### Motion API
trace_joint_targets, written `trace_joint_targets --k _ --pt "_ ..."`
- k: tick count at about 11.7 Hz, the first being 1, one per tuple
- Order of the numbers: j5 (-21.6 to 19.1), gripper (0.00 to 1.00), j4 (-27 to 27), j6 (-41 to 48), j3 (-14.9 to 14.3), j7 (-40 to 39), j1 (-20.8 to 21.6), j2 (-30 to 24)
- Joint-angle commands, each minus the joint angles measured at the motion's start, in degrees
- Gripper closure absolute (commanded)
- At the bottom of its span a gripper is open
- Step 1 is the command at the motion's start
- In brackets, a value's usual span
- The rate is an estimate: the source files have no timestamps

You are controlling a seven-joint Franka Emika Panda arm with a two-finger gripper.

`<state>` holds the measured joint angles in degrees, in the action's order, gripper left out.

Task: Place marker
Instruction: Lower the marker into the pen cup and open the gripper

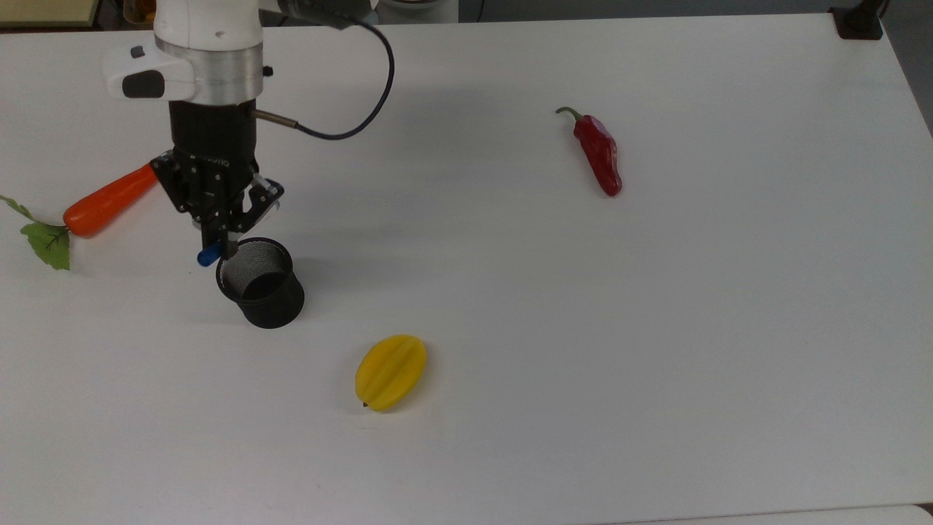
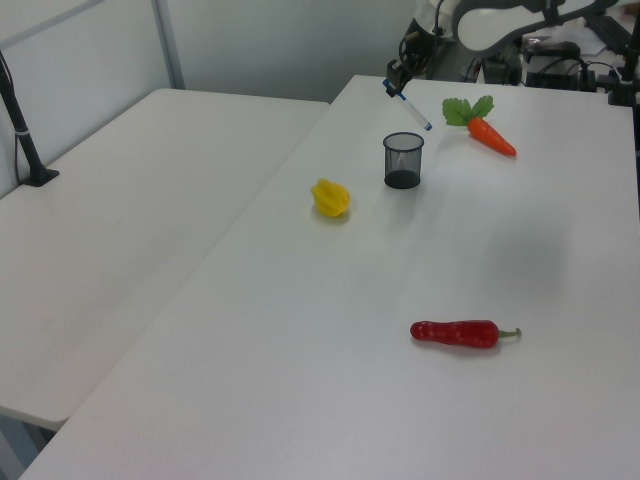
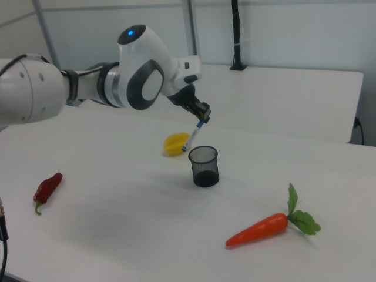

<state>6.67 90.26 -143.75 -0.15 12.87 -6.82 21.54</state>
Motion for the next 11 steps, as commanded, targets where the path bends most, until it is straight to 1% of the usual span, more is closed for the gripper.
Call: trace_joint_targets --k 1,2,5,8,9,10,11 --pt "2.12 0.98 0.01 -9.84 0.07 1.02 -0.65 3.67" --pt "2.21 0.98 0.01 -12.14 0.07 1.02 -0.91 4.73" --pt "4.14 0.97 0.18 -14.36 -0.02 1.02 -1.00 6.76" --pt "5.11 0.93 0.89 -14.80 -0.02 1.02 -1.00 7.29" --pt "5.11 0.89 1.23 -14.80 -0.02 1.02 -1.00 7.29" --pt "5.11 0.73 1.24 -14.80 -0.02 1.11 -1.00 7.20" --pt "5.02 0.38 1.32 -14.71 -0.02 1.11 -1.00 7.20"
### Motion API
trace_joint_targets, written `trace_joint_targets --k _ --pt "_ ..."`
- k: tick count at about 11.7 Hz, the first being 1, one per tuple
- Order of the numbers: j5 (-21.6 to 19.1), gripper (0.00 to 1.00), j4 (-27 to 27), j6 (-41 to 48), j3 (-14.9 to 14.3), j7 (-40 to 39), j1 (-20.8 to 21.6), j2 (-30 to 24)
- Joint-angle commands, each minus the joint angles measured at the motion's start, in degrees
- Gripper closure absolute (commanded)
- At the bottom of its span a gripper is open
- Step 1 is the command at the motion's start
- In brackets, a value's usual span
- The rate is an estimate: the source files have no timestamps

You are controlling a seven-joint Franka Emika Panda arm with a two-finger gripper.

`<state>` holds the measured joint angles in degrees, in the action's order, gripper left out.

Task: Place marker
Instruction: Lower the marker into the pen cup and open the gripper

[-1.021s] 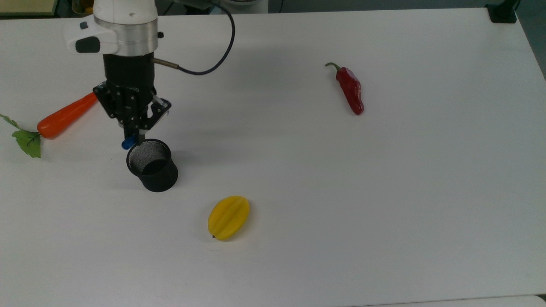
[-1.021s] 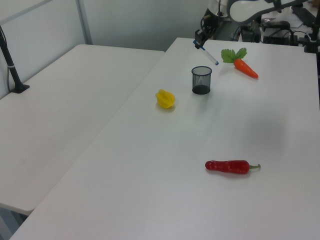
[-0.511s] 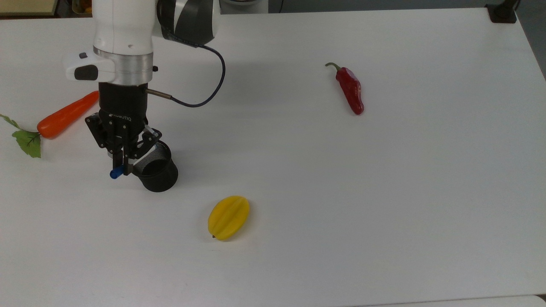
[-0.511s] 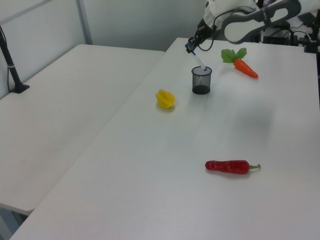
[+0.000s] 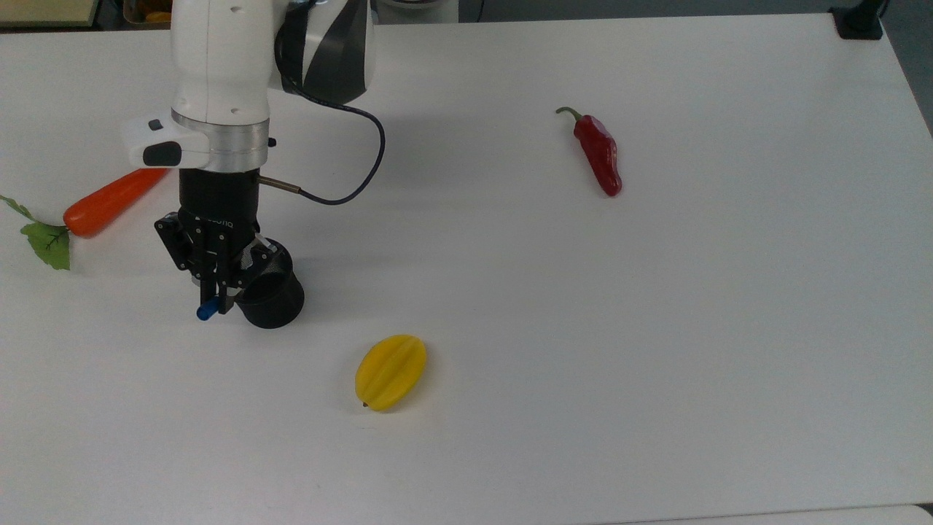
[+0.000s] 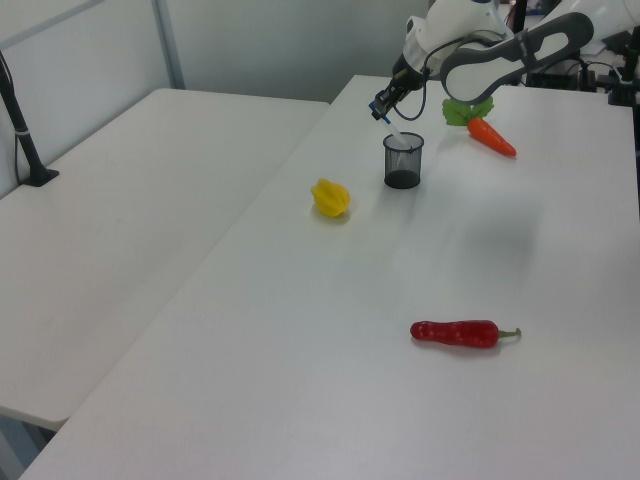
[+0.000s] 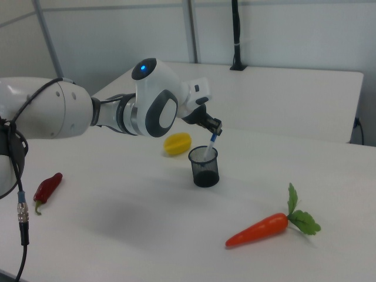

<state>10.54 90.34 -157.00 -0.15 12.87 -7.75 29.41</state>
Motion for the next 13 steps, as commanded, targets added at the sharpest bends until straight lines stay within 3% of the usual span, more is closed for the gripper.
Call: trace_joint_targets --k 1,2,7,13 --pt "1.15 0.11 1.24 -1.21 -0.02 1.11 -0.08 -0.75" --pt "1.15 0.00 1.24 -0.94 -0.02 1.11 0.10 -0.93" --pt "1.42 0.00 1.76 5.54 0.07 0.76 2.20 -4.35" --pt "0.98 0.00 2.64 34.24 0.68 -0.47 9.14 -14.62"
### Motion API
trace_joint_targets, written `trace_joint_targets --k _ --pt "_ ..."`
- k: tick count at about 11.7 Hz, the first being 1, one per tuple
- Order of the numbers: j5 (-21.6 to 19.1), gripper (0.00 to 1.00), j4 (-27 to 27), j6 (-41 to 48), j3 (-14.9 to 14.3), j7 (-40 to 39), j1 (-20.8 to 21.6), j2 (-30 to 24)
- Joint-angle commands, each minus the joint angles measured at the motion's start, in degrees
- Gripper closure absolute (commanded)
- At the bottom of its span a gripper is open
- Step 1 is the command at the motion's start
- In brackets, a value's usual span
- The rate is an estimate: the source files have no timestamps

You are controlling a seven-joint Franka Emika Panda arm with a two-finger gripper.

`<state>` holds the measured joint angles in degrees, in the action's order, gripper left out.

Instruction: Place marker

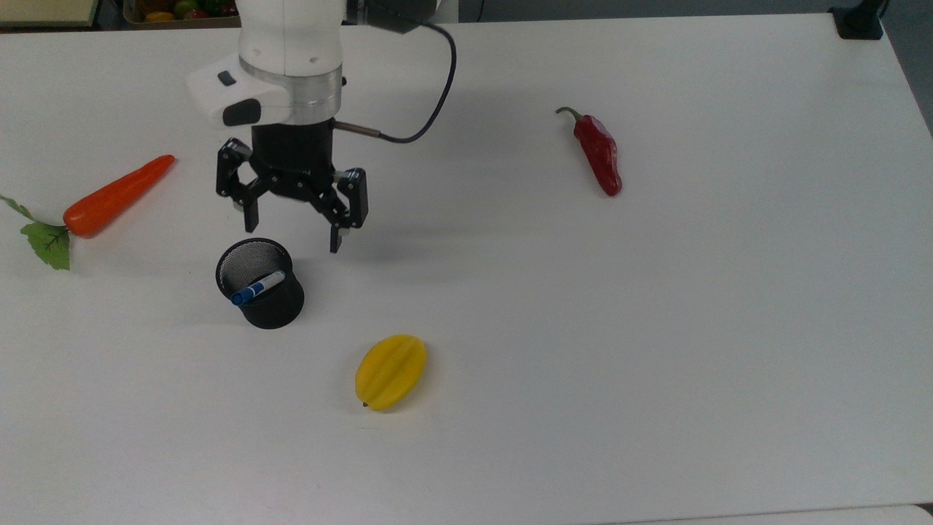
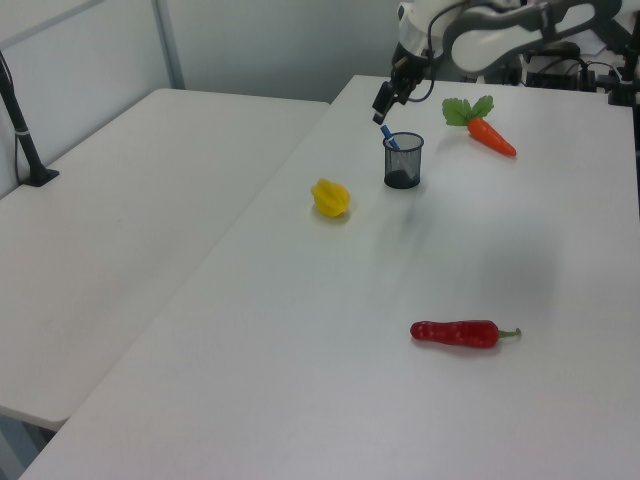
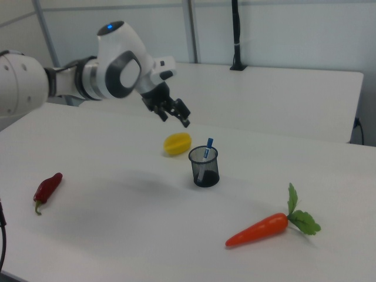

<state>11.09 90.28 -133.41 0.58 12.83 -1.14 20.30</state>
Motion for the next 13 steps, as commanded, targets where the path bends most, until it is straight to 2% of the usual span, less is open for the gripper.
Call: trace_joint_targets --k 1,3,6,8,10,13 --pt "0.43 0.00 4.27 15.07 -0.05 -1.40 4.03 -7.63" --pt "0.08 0.00 6.66 22.98 -0.05 -4.55 6.32 -11.50" --pt "-1.75 0.00 6.84 31.09 -0.14 -8.25 8.96 -14.84" --pt "-7.19 0.00 6.93 33.65 -0.92 -9.57 8.44 -17.30" --pt "-8.01 0.00 6.49 37.33 -2.68 -11.59 8.26 -18.54" --pt "-7.92 0.00 5.00 37.35 -2.95 -11.60 6.77 -18.20"
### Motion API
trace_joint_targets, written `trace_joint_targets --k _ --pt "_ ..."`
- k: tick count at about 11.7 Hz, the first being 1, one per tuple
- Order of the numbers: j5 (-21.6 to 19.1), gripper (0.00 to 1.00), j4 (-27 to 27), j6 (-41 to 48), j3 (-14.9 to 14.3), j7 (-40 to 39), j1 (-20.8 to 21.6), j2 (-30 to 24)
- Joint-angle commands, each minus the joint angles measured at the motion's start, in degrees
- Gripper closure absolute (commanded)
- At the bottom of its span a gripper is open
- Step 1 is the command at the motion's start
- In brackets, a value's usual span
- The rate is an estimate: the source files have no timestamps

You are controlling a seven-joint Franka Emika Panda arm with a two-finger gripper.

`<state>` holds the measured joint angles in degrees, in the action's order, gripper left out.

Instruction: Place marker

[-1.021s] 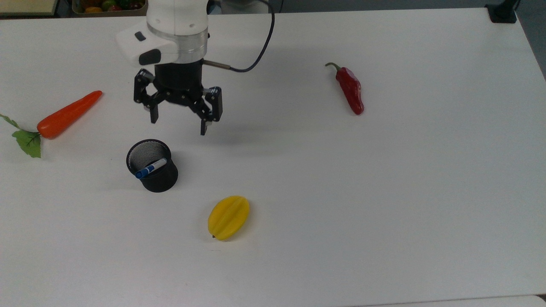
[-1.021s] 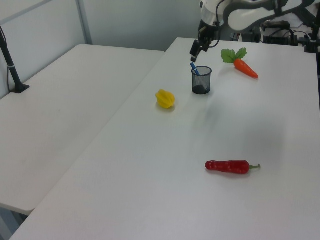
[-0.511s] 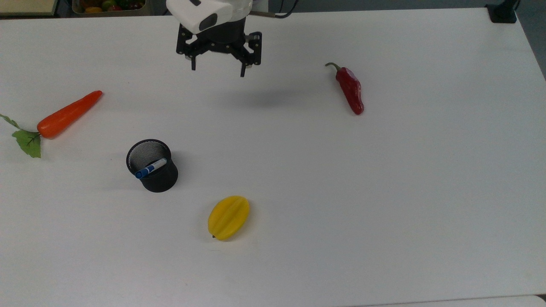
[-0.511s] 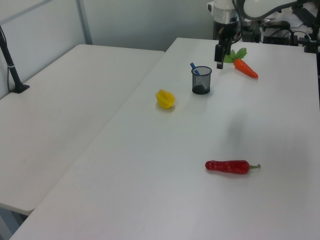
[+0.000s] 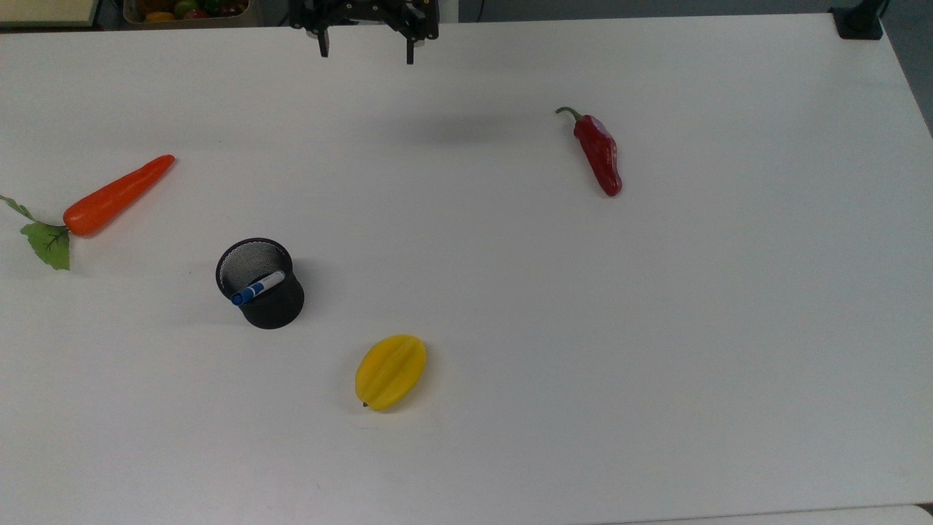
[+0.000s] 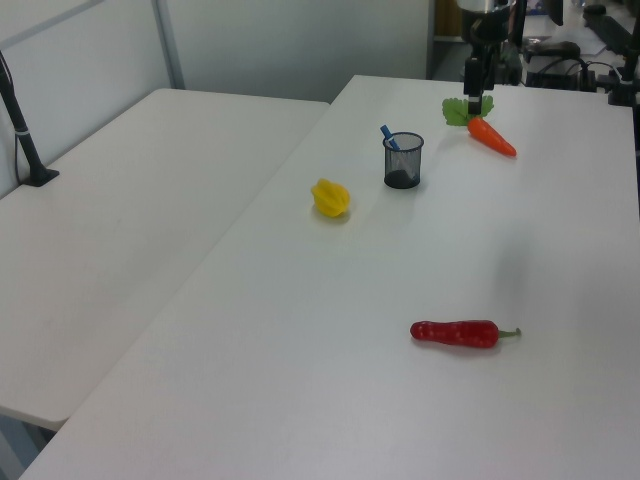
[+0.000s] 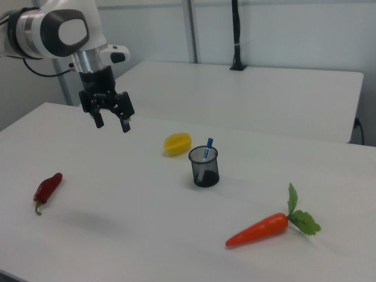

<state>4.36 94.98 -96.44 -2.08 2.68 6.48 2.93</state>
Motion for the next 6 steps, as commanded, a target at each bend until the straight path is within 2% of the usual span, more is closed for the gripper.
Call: trace_joint_targets --k 1,6 --pt "-1.11 0.00 -1.70 0.81 -0.29 -1.54 -1.12 -0.22" --pt "-1.11 0.00 -3.22 3.54 -0.38 -1.63 -3.05 -1.00"
